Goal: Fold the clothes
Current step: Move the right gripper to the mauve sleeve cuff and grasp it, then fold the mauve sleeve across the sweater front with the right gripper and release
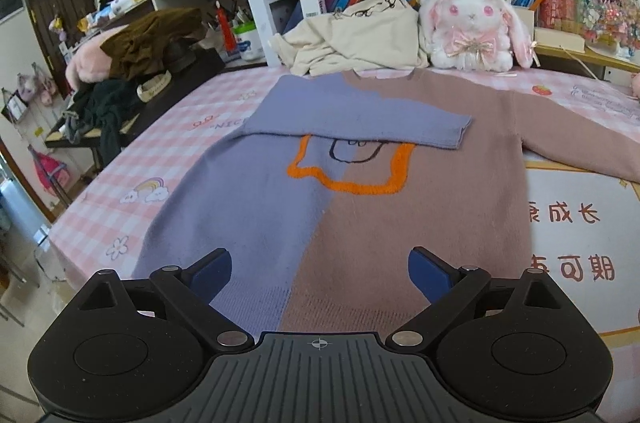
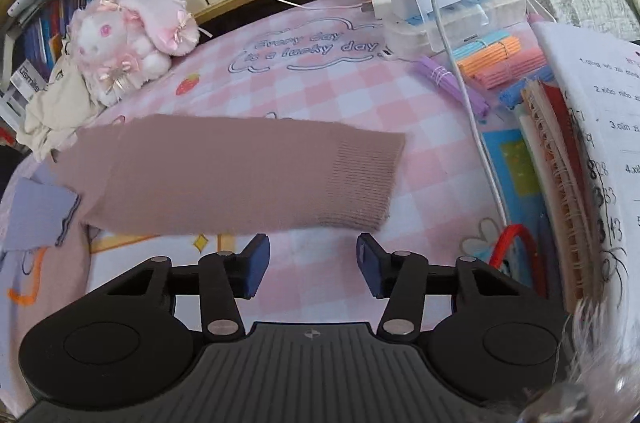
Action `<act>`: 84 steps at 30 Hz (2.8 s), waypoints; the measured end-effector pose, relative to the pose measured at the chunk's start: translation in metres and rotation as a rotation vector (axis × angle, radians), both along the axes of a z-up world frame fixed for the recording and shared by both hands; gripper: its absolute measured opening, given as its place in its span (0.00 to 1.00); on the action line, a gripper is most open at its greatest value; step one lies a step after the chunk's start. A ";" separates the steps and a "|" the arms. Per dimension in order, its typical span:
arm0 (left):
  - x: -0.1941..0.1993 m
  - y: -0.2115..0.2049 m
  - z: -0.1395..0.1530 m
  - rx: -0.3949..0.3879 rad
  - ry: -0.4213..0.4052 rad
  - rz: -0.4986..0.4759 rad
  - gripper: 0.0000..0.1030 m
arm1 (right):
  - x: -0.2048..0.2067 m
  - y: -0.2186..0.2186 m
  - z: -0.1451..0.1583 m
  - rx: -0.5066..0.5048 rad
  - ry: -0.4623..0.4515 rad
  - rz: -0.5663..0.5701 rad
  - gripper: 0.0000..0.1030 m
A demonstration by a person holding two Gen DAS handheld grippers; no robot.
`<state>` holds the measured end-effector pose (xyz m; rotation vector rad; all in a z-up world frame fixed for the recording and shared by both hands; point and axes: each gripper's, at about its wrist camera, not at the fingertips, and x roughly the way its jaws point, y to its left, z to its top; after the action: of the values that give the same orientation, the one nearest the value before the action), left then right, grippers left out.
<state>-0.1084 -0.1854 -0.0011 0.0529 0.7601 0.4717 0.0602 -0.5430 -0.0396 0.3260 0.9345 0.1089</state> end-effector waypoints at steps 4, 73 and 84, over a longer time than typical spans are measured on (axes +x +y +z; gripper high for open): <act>-0.001 -0.003 0.001 0.019 -0.007 0.002 0.94 | 0.013 -0.006 -0.002 0.029 -0.015 -0.043 0.43; -0.017 0.199 0.005 0.020 -0.110 -0.490 0.94 | 0.054 0.410 0.162 -0.033 -0.405 0.297 0.06; -0.023 0.222 0.003 0.060 -0.081 -0.424 0.94 | 0.070 0.470 0.111 -0.018 -0.293 0.381 0.06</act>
<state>-0.1310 0.0370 0.0015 0.2442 0.6328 0.0913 0.1305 -0.0727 0.0717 0.1072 0.6966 0.4850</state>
